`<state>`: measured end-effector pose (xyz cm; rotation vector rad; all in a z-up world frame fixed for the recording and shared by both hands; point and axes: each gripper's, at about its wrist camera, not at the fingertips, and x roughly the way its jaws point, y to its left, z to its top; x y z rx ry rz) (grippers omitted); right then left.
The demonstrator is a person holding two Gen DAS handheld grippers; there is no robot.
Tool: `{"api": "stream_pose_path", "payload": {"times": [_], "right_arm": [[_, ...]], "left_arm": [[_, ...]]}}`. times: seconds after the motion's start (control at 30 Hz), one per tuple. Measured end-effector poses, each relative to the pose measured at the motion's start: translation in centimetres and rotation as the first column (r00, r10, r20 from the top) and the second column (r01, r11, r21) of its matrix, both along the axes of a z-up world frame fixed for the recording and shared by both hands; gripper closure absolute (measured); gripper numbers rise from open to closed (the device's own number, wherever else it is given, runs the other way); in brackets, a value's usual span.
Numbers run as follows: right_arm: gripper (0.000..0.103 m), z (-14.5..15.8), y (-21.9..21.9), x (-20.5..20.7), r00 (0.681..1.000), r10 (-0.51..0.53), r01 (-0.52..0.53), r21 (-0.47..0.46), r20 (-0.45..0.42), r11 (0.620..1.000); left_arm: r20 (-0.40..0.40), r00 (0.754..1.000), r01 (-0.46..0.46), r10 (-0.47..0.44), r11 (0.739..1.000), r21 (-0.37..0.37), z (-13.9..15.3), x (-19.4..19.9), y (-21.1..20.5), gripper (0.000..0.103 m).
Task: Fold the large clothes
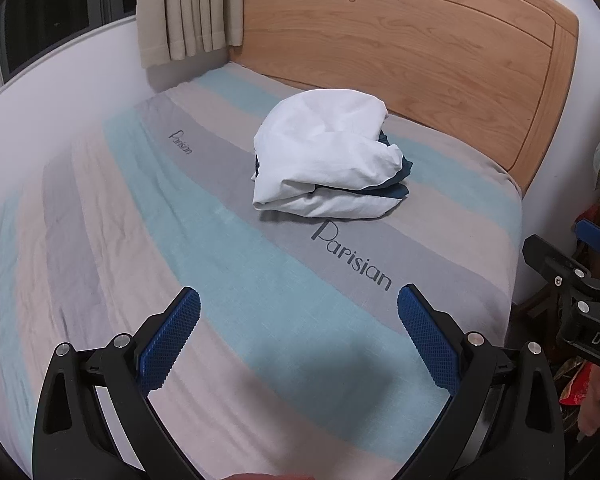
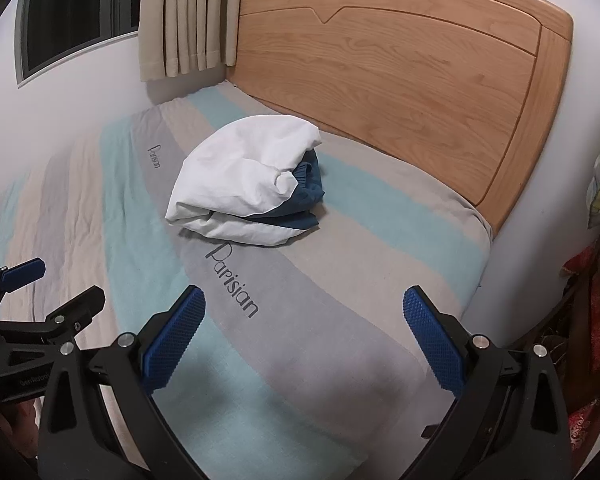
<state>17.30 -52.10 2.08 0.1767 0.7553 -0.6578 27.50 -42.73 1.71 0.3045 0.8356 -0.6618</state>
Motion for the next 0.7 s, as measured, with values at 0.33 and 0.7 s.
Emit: {"api": "stream_pose_path", "payload": {"times": [0.33, 0.7], "right_arm": [[0.008, 0.2, 0.6, -0.5, 1.0, -0.003, 0.003, -0.003, -0.002, 1.0], [0.007, 0.4, 0.8, -0.9, 1.0, -0.008, 0.008, 0.005, -0.002, 1.0]], "left_arm": [[0.001, 1.0, 0.01, -0.01, 1.0, 0.004, 0.3, -0.3, 0.2, 0.006], [0.007, 1.0, 0.019, -0.019, 1.0, 0.013, 0.7, -0.3, 0.1, 0.007]]}}
